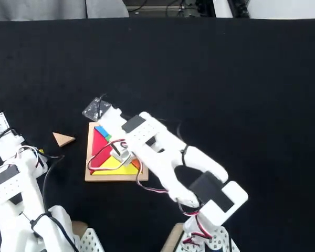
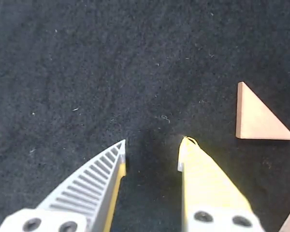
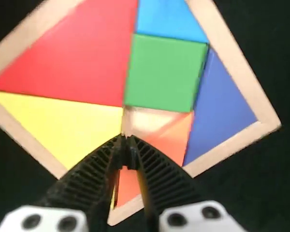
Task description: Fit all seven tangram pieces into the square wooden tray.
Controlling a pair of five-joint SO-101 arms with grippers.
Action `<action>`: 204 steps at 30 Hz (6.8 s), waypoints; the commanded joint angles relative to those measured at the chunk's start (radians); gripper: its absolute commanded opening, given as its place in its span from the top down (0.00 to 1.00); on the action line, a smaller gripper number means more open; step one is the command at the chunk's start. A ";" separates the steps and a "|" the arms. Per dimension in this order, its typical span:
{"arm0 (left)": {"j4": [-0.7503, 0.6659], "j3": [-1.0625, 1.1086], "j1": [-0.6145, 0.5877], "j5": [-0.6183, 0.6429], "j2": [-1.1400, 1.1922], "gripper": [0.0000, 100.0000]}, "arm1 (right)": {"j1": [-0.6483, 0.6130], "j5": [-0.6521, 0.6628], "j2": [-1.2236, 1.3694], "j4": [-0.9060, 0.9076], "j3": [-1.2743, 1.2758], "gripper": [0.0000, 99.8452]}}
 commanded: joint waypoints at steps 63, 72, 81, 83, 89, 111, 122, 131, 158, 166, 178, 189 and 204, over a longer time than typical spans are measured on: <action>0.546 -0.900 0.323 0.988 0.740 0.81 | 0.252 0.058 -0.392 -0.190 0.294 0.99; 0.353 -0.829 0.321 1.071 0.839 0.73 | 0.252 0.060 -0.392 -0.190 0.297 0.99; 0.443 -0.829 0.325 1.066 0.855 0.73 | 0.252 0.060 -0.392 -0.190 0.297 0.99; 0.407 -0.822 0.320 1.069 0.867 0.73 | 0.252 0.060 -0.392 -0.190 0.297 0.99; 0.370 -0.829 0.305 1.074 0.919 0.74 | 0.252 0.060 -0.392 -0.190 0.297 0.99; 0.377 -0.849 0.286 1.063 0.931 0.82 | 0.252 0.060 -0.392 -0.190 0.297 0.99; 0.376 -0.869 0.288 0.936 0.931 0.93 | 0.252 0.060 -0.392 -0.190 0.298 0.99; 0.621 -1.148 0.340 0.537 0.833 0.93 | 0.259 0.060 -0.392 -0.190 0.295 0.99; 0.529 -0.912 1.023 0.222 0.793 0.93 | 0.594 -0.196 -0.401 -0.373 0.294 0.99; 0.505 -0.875 1.020 0.207 0.793 0.93 | 0.594 -0.195 -0.401 -0.373 0.292 0.99; 0.483 -0.840 1.023 0.330 0.793 0.88 | 0.592 -0.195 -0.401 -0.373 0.292 0.99; 0.482 -0.831 1.020 0.318 0.781 0.74 | 0.592 -0.195 -0.401 -0.373 0.292 0.99; 0.436 -0.722 1.109 0.123 0.512 0.74 | 0.609 -0.195 -0.401 -0.365 0.278 0.99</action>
